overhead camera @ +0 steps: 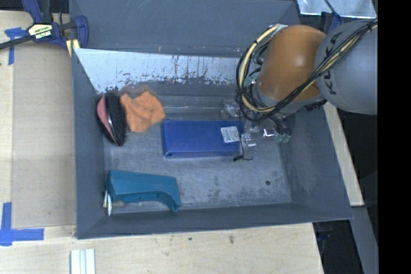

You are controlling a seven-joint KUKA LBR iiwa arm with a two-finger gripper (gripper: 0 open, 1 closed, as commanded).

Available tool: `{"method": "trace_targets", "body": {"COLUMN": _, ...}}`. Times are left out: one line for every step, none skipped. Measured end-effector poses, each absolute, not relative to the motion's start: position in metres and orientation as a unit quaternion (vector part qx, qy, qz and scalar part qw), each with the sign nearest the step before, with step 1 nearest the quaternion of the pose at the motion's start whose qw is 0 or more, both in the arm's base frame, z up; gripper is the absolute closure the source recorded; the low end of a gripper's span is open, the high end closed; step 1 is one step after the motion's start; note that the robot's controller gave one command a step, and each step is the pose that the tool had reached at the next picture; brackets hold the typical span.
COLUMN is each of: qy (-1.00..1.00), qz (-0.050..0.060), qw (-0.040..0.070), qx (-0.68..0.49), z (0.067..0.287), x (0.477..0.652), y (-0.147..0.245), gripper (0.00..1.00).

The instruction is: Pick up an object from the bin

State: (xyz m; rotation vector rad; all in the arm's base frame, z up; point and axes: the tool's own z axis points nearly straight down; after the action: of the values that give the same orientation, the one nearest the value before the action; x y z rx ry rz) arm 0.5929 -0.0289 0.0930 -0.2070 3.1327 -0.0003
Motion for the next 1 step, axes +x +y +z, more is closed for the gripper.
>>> {"method": "trace_targets", "body": {"qy": 0.997, "qz": 0.000, "qw": 0.001, "qx": -0.075, "z": 0.0799, "x": 0.5862, "y": -0.0321, "gripper": 0.00}}
